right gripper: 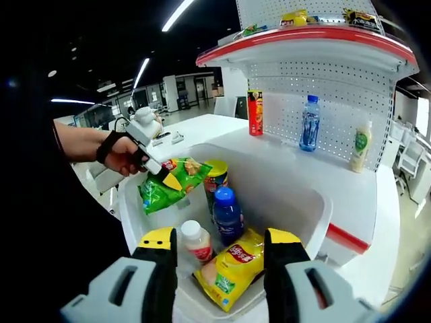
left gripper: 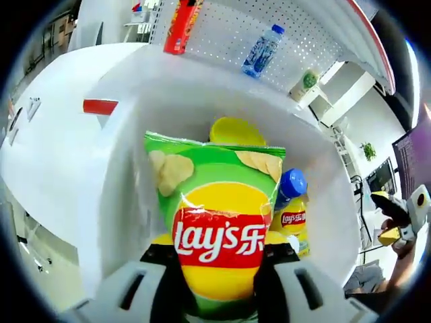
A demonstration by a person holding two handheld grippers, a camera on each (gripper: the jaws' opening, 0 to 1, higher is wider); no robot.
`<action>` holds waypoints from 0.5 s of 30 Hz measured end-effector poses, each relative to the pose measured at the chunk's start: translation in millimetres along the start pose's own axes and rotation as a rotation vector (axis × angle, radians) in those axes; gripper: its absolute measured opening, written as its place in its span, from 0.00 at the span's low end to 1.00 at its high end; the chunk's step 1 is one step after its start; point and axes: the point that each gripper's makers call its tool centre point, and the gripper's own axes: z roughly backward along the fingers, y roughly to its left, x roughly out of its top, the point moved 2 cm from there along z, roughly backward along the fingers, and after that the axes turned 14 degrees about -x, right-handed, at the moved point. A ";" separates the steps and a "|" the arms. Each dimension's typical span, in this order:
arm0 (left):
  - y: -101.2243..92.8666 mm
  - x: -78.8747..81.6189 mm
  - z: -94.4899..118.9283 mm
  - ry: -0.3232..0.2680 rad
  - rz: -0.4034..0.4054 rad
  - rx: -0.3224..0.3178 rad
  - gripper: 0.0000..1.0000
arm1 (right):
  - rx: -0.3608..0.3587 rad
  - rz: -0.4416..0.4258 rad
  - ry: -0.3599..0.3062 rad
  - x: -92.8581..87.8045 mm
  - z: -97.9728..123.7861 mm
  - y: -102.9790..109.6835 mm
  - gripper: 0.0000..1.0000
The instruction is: Place the items from the shopping basket onto the snack and drink counter
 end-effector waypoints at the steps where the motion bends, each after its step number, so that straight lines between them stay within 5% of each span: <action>1: -1.3 1.1 2.2 -0.003 0.006 -0.002 0.38 | 0.000 0.002 0.000 0.3 -0.2 0.2 0.50; 15: -39.4 32.0 28.3 -0.113 -0.048 -0.074 0.38 | 0.011 0.021 0.003 4.0 -1.7 9.1 0.50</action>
